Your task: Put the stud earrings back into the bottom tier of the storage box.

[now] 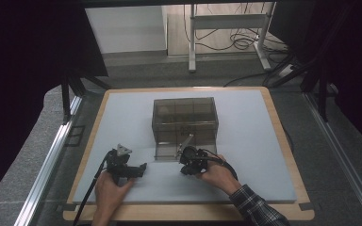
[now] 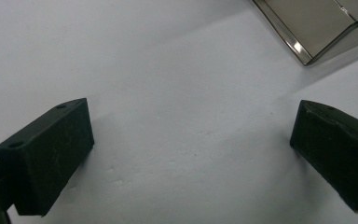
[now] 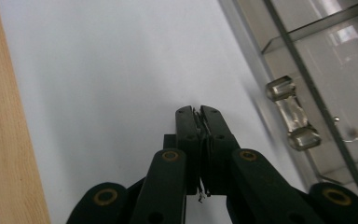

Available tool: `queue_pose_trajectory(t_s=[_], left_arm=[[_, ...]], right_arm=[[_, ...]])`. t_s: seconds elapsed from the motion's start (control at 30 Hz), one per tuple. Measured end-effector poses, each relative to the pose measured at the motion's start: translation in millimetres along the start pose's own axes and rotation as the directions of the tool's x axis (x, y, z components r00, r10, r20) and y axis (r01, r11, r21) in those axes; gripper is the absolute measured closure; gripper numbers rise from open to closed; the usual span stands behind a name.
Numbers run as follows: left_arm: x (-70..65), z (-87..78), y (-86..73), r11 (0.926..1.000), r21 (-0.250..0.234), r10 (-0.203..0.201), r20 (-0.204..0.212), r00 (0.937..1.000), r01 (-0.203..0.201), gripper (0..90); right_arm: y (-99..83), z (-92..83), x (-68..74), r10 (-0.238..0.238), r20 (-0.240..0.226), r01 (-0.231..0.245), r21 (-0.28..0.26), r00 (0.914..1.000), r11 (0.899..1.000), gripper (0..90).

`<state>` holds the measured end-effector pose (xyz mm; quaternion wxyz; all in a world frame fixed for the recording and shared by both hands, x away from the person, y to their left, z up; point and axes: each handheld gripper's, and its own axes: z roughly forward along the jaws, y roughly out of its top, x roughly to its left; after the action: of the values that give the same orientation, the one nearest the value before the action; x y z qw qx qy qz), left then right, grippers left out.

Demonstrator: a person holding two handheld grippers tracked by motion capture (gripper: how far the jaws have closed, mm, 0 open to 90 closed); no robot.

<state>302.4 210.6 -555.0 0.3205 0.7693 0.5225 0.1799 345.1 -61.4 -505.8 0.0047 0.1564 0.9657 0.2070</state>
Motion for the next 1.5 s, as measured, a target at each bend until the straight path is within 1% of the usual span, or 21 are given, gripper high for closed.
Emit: queue_pose_trajectory(t_s=[0.07, 0.37, 0.57, 0.73, 0.77, 0.8, 0.83, 0.97, 1.07, 1.5], left_arm=[[0.0, 0.0, 0.0, 1.0, 0.0, 0.0, 0.0, 1.0, 0.0, 0.0], [0.3, 0.0, 0.1, 1.0, 0.0, 0.004, -0.001, 1.0, -0.004, 0.0], [0.3, 0.0, 0.1, 1.0, 0.0, 0.004, 0.0, 1.0, -0.004, 0.0], [0.3, 0.0, 0.1, 1.0, 0.0, 0.004, 0.0, 1.0, -0.004, 0.0], [0.3, 0.0, 0.1, 1.0, 0.0, 0.004, 0.0, 1.0, -0.004, 0.0], [0.4, 0.0, 0.1, 1.0, 0.0, 0.004, 0.0, 1.0, -0.004, 0.0], [0.4, 0.0, 0.1, 1.0, 0.0, 0.004, 0.0, 1.0, -0.004, 0.0], [0.1, 0.0, 0.0, 1.0, 0.0, 0.001, -0.001, 1.0, -0.001, 0.0], [0.3, -0.2, 0.0, 1.0, 0.003, 0.004, 0.001, 1.0, -0.004, 0.0], [0.4, -0.2, 0.0, 1.0, 0.003, 0.004, 0.001, 1.0, -0.004, 0.0]], right_arm=[[0.6, -3.2, -2.0, 0.004, -0.007, -0.004, -0.009, 1.0, 1.0, 85.5], [9.6, -21.3, -9.2, -0.003, 0.008, 0.003, -0.045, 1.0, 0.999, 85.4], [11.9, -29.8, -17.8, 0.013, 0.021, -0.012, -0.069, 0.9997, 0.998, 85.3], [14.6, -36.9, -26.3, 0.029, 0.05, -0.024, -0.096, 0.9983, 0.995, 85.3], [15.2, -37.8, -27.6, 0.03, 0.059, -0.024, -0.095, 0.9978, 0.995, 85.2], [16.3, -38.8, -32.1, 0.037, 0.077, -0.029, -0.104, 0.9963, 0.994, 85.2], [16.3, -38.8, -32.1, 0.037, 0.077, -0.029, -0.104, 0.9963, 0.994, 85.2], [18.7, -37.4, -42.8, 0.063, 0.091, -0.052, -0.121, 0.9938, 0.991, 85.2], [20.9, -33.1, -47.9, 0.072, 0.095, -0.06, -0.126, 0.9929, 0.99, 85.1], [26.7, -6.9, -57.5, 0.067, 0.126, -0.053, -0.113, 0.9897, 0.992, 84.8]])
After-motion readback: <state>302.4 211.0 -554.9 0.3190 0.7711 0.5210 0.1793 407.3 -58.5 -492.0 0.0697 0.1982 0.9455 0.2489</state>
